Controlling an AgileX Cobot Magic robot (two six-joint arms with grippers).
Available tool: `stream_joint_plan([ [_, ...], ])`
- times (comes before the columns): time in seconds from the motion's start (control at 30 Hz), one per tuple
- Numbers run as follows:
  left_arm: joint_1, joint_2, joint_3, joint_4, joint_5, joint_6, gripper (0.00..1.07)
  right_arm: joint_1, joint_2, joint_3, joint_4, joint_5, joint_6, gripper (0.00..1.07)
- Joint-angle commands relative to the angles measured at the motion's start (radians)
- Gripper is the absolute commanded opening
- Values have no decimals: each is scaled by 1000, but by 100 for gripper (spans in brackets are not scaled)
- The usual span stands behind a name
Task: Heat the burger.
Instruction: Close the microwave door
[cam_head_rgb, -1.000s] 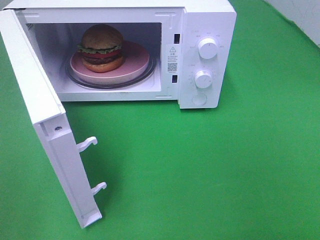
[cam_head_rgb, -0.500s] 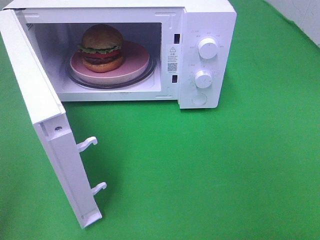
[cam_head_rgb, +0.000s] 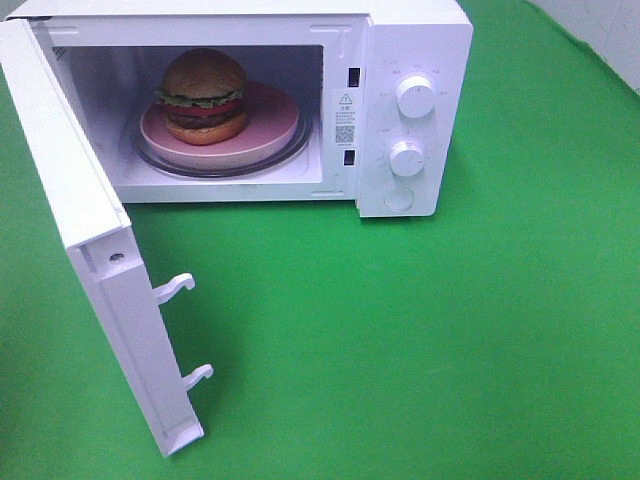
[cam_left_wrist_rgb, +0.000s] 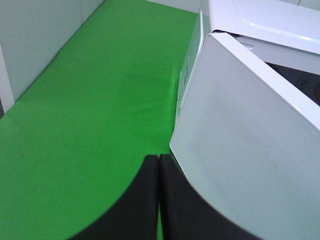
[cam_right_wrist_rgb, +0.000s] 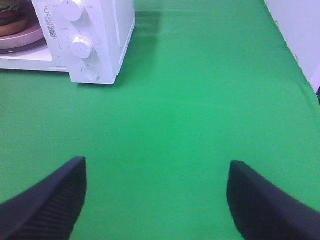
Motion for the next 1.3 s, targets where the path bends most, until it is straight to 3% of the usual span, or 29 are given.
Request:
stream_joint_plan([
  [0.03,2,65,32,2,-154,17,0,-7,-27,1,-3,-3,6,75],
  [0.33,2,268,140,31,-558,22,0,-7,-27,1,-3,-3,6,75],
  [0.43,2,292,151,42,-602,22,0,-7,-27,1,-3,-3,6,75],
  [0.57,2,380,190,117,-762,21,0,-7,-27,1,-3,-3,6,75],
  [0.63,2,468,218,201,-889,1,0,-7,-27,1,-3,-3,6,75],
  [0.73,2,511,220,230,-914,-17,0,-7,-27,1,-3,-3,6,75],
  [0.9,2,648,220,335,-1031,-107,0,-7,-27,1,-3,-3,6,75],
  [1.1,2,753,220,391,-1168,-134,0,-7,-27,1,-3,-3,6,75],
  [1.13,2,790,220,399,-1213,-162,0,-7,-27,1,-3,-3,6,75],
  [1.3,2,848,220,444,-1272,-198,0,-7,-27,1,-3,-3,6,75],
])
